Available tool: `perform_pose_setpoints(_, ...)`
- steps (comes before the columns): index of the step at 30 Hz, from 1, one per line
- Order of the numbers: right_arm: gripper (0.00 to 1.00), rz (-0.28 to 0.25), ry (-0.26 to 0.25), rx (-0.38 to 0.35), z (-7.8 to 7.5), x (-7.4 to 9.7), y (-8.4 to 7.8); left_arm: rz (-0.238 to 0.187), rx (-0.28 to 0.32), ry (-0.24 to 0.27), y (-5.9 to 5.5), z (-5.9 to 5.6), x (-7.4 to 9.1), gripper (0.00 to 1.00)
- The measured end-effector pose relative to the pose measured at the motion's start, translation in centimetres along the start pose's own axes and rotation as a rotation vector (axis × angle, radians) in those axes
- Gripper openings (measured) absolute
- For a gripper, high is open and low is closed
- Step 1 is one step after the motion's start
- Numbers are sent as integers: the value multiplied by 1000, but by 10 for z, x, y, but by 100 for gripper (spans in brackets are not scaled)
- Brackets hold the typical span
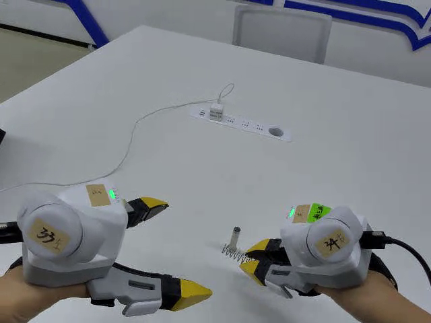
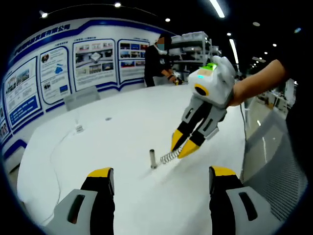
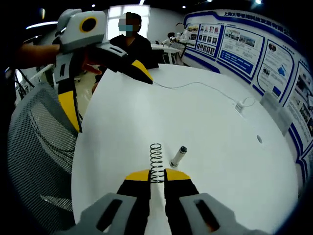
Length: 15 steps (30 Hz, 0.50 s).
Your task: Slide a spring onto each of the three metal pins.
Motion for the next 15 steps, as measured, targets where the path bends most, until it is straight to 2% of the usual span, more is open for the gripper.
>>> perform_pose_setpoints(2,10,23,-17,67,1,7,1,-2,-6,-17,3,-3,-1,77)
perform_pose_setpoints(7,10,-30,-2,31,9,23,7,-15,-47,-63,10,-12,-4,72)
perform_pose_setpoints(11,10,-24,9,31,16,34,4,-22,-76,-118,14,-23,-6,66)
perform_pose_setpoints(15,10,-31,17,32,24,46,5,-8,-127,-149,17,-31,-8,59)
Point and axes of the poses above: the centre of the closed fingertips' face, and the gripper's own axes: x roughly backward along the fingers, z roughly to its left, y roughly out of its top, the point moved 7 cm from there along x, roughly backward along the fingers, and after that the axes turned 6 degrees about y, right-handed, at the moved point
